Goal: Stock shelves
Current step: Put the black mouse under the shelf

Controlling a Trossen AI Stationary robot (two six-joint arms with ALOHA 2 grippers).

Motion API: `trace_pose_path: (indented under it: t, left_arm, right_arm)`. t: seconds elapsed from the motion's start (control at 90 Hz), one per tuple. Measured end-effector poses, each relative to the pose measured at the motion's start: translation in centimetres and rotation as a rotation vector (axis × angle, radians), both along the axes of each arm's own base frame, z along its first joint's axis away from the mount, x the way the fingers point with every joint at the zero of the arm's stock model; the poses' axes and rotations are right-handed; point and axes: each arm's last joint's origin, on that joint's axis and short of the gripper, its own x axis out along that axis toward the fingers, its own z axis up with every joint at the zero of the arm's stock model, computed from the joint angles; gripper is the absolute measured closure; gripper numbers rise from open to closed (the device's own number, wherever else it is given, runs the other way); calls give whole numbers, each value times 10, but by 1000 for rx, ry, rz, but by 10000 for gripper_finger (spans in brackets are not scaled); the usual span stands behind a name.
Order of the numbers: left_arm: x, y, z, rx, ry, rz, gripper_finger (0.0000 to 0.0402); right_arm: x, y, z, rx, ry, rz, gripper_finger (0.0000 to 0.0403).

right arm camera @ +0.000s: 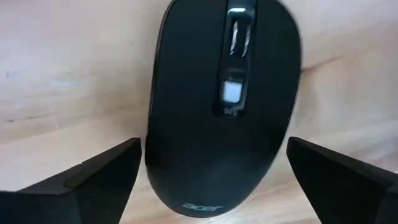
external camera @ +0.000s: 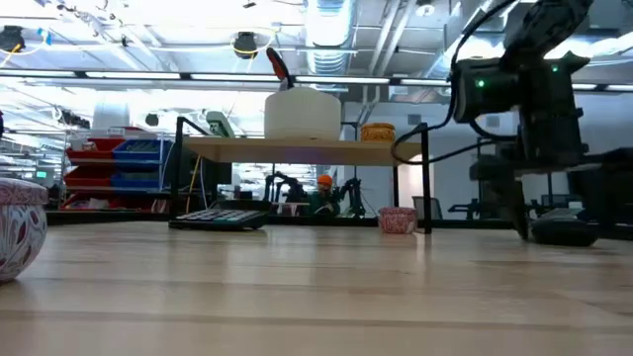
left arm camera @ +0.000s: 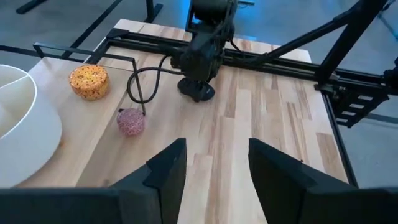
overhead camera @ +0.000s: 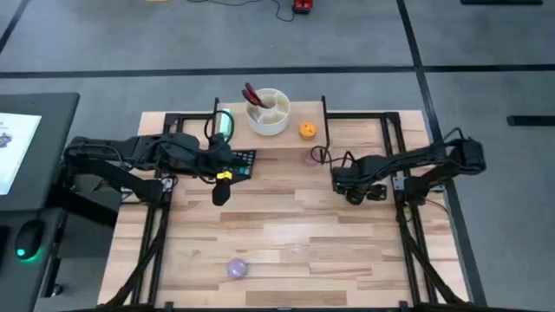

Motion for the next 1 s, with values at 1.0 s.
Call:
trace_pose_path:
  t: [1.0]
  left_arm:
    - [-20,-17,-26,-70,242,208,274]
  right_arm:
    - [69,33,47,-69,-220,454,130]
